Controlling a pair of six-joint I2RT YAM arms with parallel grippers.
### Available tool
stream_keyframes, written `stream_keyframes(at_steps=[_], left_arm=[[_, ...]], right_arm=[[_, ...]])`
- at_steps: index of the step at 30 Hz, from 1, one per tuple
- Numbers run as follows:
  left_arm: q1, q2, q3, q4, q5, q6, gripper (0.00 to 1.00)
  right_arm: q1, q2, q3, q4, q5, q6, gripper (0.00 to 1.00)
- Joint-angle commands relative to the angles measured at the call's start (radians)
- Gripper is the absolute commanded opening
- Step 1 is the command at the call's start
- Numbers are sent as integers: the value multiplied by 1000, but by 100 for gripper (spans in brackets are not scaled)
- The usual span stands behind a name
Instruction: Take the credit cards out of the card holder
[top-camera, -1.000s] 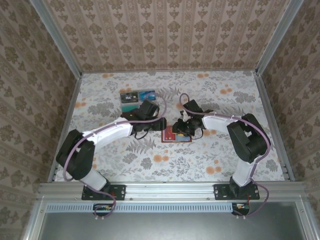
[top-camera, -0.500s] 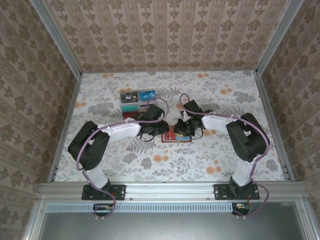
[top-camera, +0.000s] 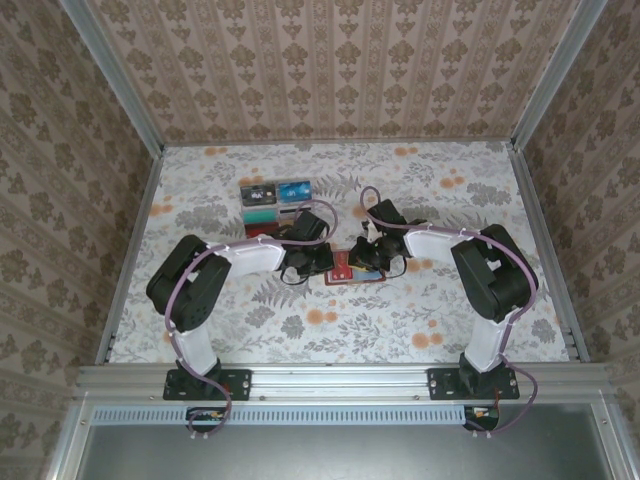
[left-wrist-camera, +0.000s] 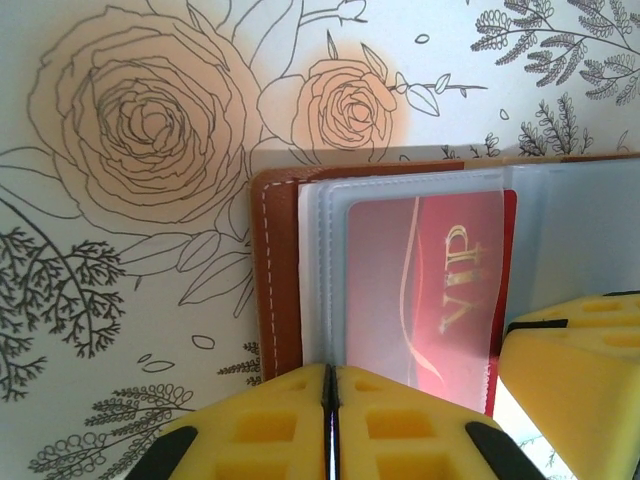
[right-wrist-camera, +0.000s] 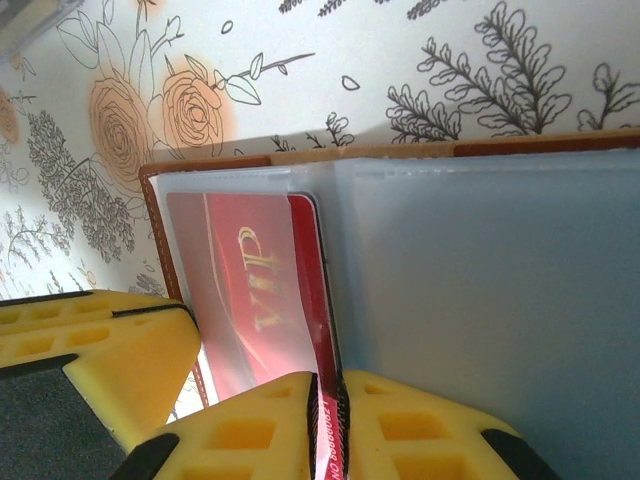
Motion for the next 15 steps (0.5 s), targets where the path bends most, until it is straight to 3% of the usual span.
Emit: stream_keyframes(at_steps=[1, 11, 15], left_arm=[[5, 10, -6, -32, -4, -17, 10], [8, 28, -4, -106, -32, -9, 9], [9, 40, -3, -115, -33, -8, 8]], right_arm=[[-7, 13, 1, 8, -14, -8, 18], [-14, 20, -7, -12, 16, -46, 16], [-15, 42, -10, -3, -31, -54, 18]])
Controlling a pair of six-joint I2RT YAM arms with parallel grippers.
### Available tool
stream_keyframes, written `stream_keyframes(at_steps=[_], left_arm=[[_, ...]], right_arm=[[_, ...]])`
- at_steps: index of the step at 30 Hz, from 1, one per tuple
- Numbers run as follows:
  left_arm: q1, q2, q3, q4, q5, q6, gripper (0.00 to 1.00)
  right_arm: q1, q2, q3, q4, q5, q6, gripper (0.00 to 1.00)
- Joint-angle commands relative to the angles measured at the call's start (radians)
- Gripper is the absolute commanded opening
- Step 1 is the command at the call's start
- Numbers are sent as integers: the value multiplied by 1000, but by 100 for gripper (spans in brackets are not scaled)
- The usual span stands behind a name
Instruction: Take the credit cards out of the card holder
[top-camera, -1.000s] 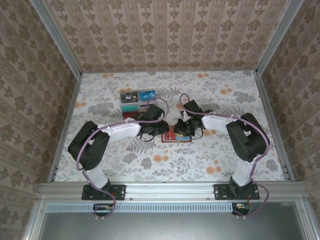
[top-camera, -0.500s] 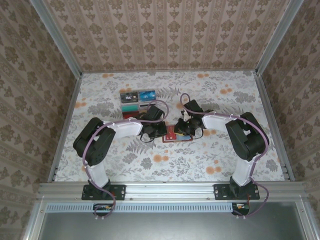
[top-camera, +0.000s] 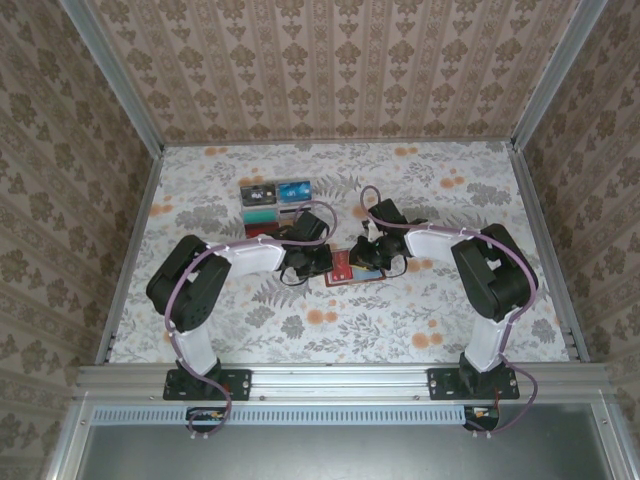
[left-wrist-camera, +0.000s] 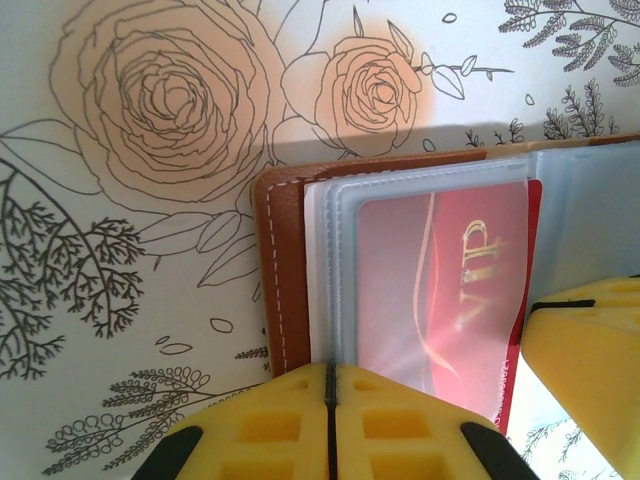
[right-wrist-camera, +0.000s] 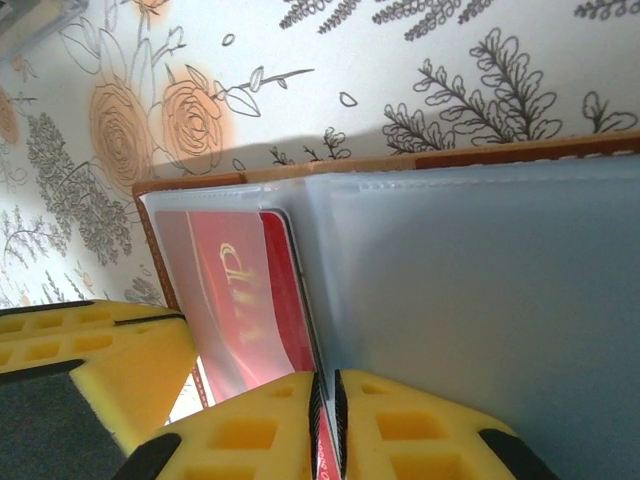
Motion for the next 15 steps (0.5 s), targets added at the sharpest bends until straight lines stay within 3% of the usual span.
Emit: stream_keyframes(at_steps=[1, 15], left_arm=[[8, 42, -1, -89, -26, -5, 8], [17, 64, 9, -112, -14, 9, 8]], right_arm=[[-6, 37, -11, -2, -38, -23, 19], [-22, 36, -39, 83, -181, -52, 19]])
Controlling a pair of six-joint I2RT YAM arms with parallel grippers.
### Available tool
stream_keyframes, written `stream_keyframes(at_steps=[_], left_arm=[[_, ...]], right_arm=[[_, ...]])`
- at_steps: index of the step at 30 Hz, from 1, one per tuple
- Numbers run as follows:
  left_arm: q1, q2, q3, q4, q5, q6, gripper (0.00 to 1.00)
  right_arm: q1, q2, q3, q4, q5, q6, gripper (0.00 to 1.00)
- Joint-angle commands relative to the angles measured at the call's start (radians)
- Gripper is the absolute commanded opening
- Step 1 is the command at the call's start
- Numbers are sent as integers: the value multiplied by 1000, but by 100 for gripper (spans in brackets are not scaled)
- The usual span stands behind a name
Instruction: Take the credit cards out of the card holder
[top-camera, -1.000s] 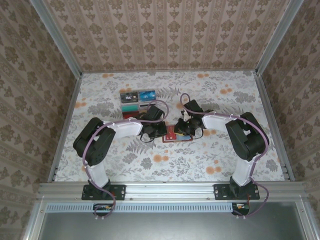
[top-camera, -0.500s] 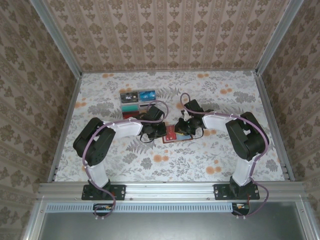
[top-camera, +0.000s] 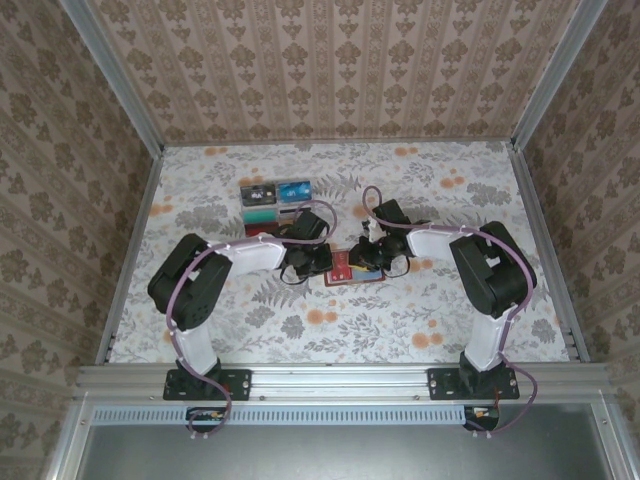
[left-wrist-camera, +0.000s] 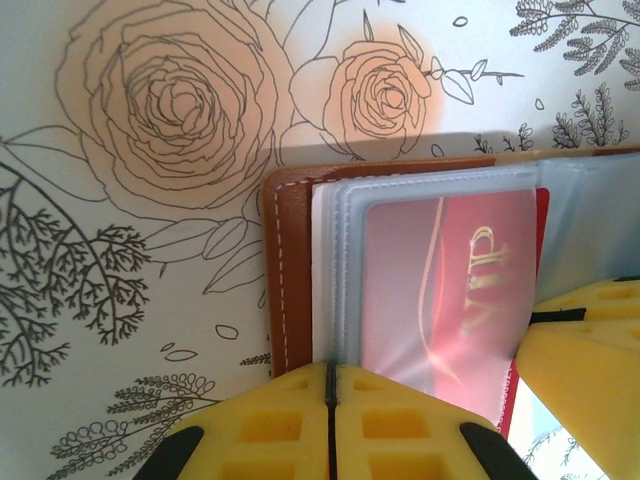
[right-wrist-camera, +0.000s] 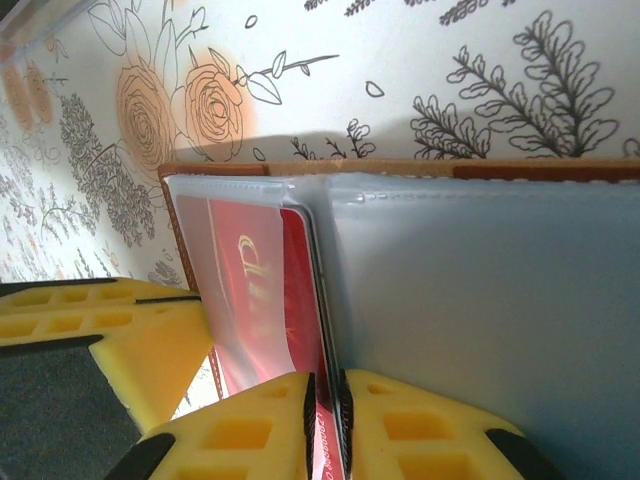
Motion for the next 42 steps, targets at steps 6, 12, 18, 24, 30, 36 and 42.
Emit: stream_keyframes(at_steps=[6, 12, 18, 24, 30, 36, 42], left_arm=[[15, 54, -7, -97, -12, 15, 8], [14, 69, 3, -97, 2, 15, 8], [14, 74, 3, -99, 6, 12, 8], [15, 74, 2, -102, 5, 18, 8], [12, 77, 11, -102, 15, 28, 9], [11, 80, 18, -99, 22, 33, 9], [10, 83, 27, -104, 22, 38, 9]], right_arm=[[1, 15, -25, 39, -109, -45, 18], [0, 10, -38, 88, -145, -29, 17], [-2, 10, -40, 112, -150, -14, 15], [-14, -12, -80, 199, -190, 11, 12], [-16, -4, -80, 212, -206, -1, 15], [-13, 16, -74, 206, -207, -15, 15], [-14, 48, -73, 219, -225, -18, 14]])
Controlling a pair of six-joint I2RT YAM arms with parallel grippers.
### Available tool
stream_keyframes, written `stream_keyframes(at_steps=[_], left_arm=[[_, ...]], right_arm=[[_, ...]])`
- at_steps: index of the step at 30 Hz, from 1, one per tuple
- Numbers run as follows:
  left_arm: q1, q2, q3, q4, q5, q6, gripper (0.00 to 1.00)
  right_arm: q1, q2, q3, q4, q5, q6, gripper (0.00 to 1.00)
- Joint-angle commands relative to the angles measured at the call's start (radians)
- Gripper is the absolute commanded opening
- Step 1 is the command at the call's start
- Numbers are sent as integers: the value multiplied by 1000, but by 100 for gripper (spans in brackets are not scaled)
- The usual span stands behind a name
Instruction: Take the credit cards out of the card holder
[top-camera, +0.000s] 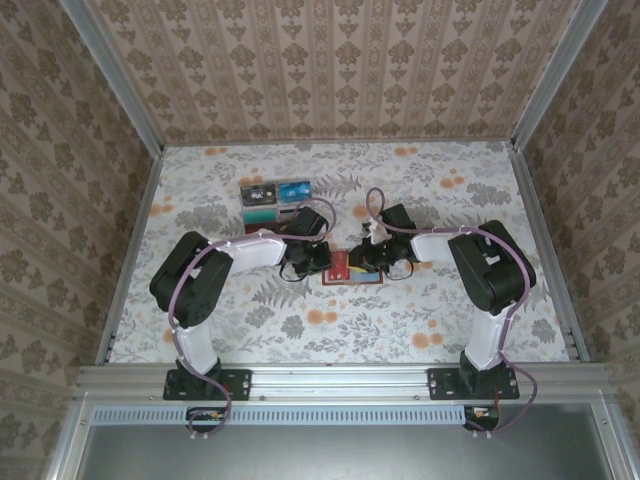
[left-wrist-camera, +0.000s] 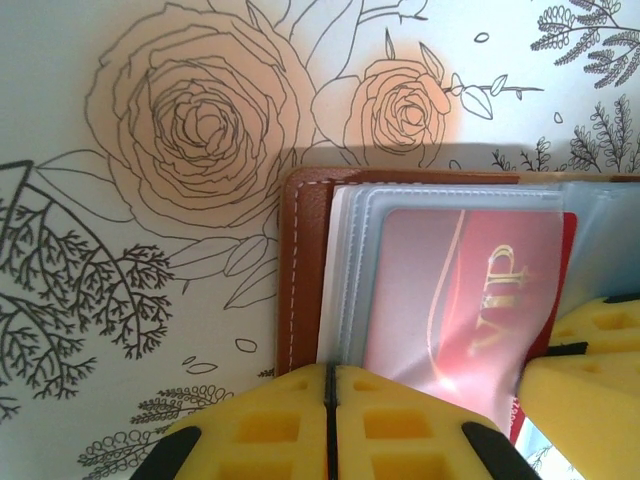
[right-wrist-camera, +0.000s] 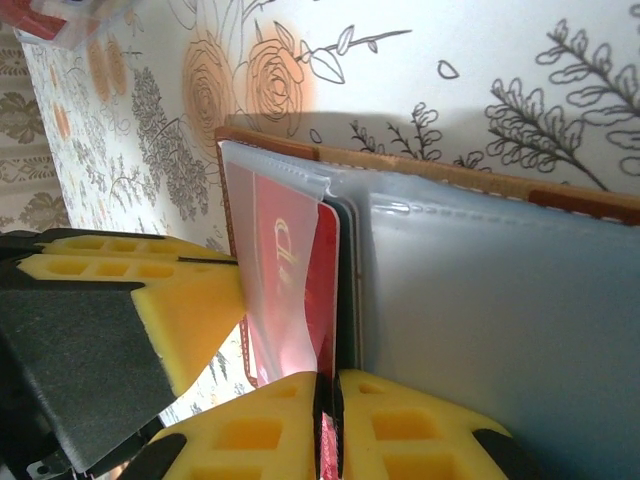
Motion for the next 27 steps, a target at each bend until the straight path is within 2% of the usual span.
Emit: stream_keyframes(at_steps=[1, 5, 13, 22, 27], left_arm=[[-5, 64, -6, -60, 6, 23, 9], [-4, 57, -6, -68, -4, 30, 9], [1, 10, 39, -171, -75, 117, 16], [2, 7, 42, -146, -55, 115, 17], [-11, -24, 84, -133, -14, 164, 17]], right_arm=[[17, 24, 3, 37, -65, -18, 14], [16, 8, -1, 19, -47, -35, 12], [-4, -37, 5, -70, -1, -90, 7], [-43, -80, 3, -223, 48, -174, 6], [-47, -74, 5, -226, 50, -172, 6]])
